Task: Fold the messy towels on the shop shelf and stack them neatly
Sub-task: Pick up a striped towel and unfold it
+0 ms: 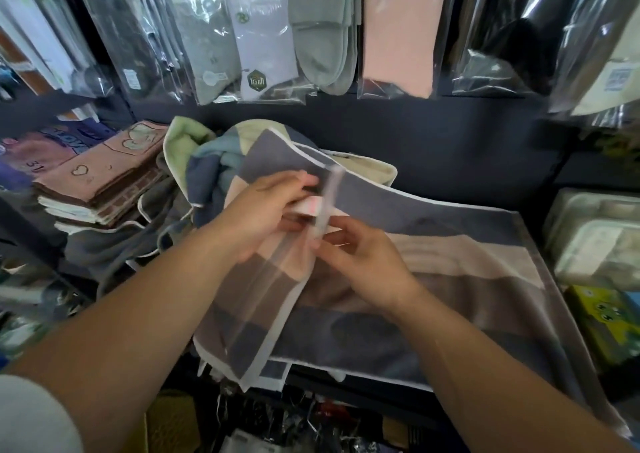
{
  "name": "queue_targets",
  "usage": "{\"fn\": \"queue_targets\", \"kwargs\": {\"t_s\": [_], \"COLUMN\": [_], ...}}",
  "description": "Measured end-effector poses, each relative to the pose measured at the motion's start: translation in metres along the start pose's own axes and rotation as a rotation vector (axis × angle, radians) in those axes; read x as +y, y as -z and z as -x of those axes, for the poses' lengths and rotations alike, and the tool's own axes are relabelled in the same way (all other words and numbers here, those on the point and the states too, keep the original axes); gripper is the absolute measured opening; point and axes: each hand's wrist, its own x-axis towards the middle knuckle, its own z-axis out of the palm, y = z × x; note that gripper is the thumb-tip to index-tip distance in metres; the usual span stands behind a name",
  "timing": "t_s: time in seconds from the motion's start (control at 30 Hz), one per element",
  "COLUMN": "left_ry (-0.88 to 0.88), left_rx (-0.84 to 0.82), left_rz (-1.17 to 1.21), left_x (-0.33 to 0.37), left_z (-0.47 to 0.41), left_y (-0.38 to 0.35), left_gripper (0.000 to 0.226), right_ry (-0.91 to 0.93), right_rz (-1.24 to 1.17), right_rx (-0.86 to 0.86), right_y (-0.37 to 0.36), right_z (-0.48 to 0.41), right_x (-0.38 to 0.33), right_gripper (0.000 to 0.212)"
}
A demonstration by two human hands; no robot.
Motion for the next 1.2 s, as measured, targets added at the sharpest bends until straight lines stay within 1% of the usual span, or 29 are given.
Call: {"fn": "queue_targets", "kwargs": {"t_s": [0.03, 0.07, 0.1, 0.17, 0.2, 0.27, 0.33, 0.4, 0.5, 0.53, 0.6, 0.67, 0.8, 0.87, 0.93, 1.07, 1.13, 1.2], "left_ry": [0.006, -0.017, -0.077, -0.242, -0.319, -0.474, -0.571, -0.501, -0.338, -0.319, -0.315, -0.314, -0.318, -0.332, -0.328, -0.211, -0.216, -0.243], "left_rx": [-0.047, -0.060, -0.043, 0.063, 0.144, 0.335, 0.451, 0.451, 0.344, 0.313, 0.290, 0.298, 0.331, 0.306, 0.217, -0.040, -0.106, -0.167], "left_rz": [-0.016, -0.037, -0.079, -0.221, -0.309, -0.572, -0.821, -0.962, -1.125, -1.160, -1.166, -1.088, -0.966, -0.940, -0.909, -0.757, -0.690, -0.606], "left_x": [-0.001, -0.005, -0.009, -0.019, -0.026, -0.043, -0.066, -0.094, -0.135, -0.143, -0.148, -0.147, -0.131, -0.116, -0.095, -0.051, -0.031, -0.017], "left_z": [0.005, 0.008, 0.012, 0.023, 0.032, 0.054, 0.078, 0.099, 0.114, 0.116, 0.117, 0.117, 0.120, 0.119, 0.116, 0.110, 0.108, 0.105], "left_y": [-0.002, -0.002, -0.001, 0.006, 0.010, 0.016, 0.017, 0.014, 0.011, 0.011, 0.012, 0.016, 0.026, 0.032, 0.032, 0.007, -0.015, -0.042], "left_gripper": [0.027, 0.029, 0.029, 0.035, 0.038, 0.040, 0.041, 0.050, 0.074, 0.075, 0.070, 0.064, 0.038, 0.030, 0.021, 0.016, 0.014, 0.009], "right_ry": [-0.015, -0.036, -0.060, -0.096, -0.108, -0.107, -0.097, -0.097, -0.139, -0.153, -0.160, -0.148, -0.189, -0.192, -0.147, -0.088, -0.097, -0.105], "right_rz": [0.005, 0.020, 0.029, 0.000, -0.018, -0.067, -0.092, -0.126, -0.240, -0.302, -0.400, -0.420, -0.447, -0.453, -0.456, -0.434, -0.405, -0.375], "right_rx": [0.015, 0.034, 0.054, 0.091, 0.102, 0.113, 0.138, 0.162, 0.219, 0.226, 0.222, 0.228, 0.248, 0.250, 0.265, 0.281, 0.325, 0.405], "right_y": [-0.003, -0.005, -0.007, -0.011, -0.013, -0.017, -0.019, -0.020, -0.018, -0.017, -0.015, -0.014, -0.013, -0.010, 0.000, 0.039, 0.066, 0.094], "right_z": [-0.002, -0.005, -0.007, -0.012, -0.014, -0.017, -0.019, -0.021, -0.027, -0.028, -0.030, -0.031, -0.030, -0.030, -0.032, -0.035, -0.035, -0.032], "right_x": [0.001, 0.002, 0.003, 0.008, 0.011, 0.013, 0.013, 0.011, 0.008, 0.007, 0.005, 0.005, 0.007, 0.005, -0.003, -0.023, -0.026, -0.025], "right_gripper": [0.050, 0.045, 0.039, 0.028, 0.026, 0.027, 0.031, 0.034, 0.029, 0.028, 0.028, 0.029, 0.021, 0.021, 0.021, 0.028, 0.029, 0.030]}}
